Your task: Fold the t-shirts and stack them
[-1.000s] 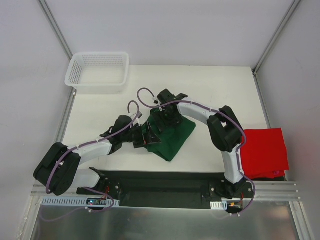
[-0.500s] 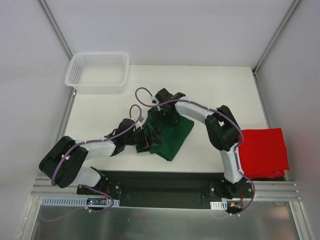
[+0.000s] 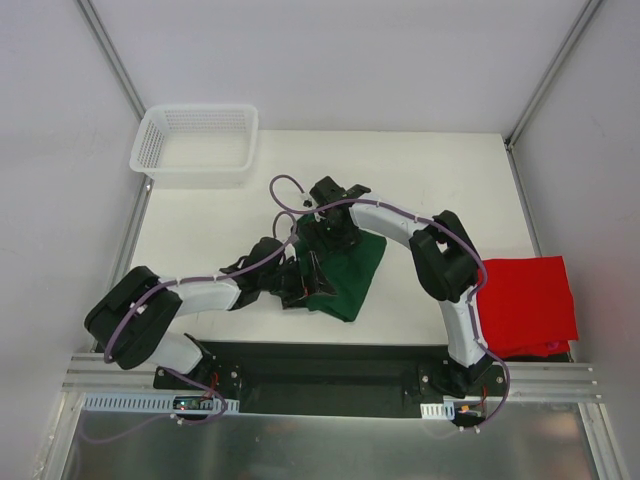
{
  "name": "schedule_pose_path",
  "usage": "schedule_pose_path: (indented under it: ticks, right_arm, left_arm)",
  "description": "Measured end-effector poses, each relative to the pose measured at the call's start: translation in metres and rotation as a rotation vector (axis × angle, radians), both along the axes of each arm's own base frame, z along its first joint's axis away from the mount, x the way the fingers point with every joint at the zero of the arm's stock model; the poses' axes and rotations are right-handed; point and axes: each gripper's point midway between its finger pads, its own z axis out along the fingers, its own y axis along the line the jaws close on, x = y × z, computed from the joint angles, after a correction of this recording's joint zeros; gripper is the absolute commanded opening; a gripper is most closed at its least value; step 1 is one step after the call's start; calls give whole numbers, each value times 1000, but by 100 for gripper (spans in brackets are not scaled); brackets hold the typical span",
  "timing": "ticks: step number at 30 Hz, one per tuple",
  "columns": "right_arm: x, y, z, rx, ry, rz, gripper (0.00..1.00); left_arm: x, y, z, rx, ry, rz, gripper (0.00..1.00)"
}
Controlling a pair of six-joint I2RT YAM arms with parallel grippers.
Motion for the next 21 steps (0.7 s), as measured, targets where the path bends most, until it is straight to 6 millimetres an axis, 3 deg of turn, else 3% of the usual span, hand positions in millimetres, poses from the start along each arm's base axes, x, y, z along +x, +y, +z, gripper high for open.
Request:
schedule_pose_path:
  ticks: [10, 21]
  right_arm:
    - [1, 2, 0, -4, 5, 2, 96]
    - [2, 8, -1, -5, 2, 15, 96]
  left_arm:
    - [-4, 21, 27, 68, -102, 9, 99]
    - [-9, 28, 19, 128, -92, -2, 99]
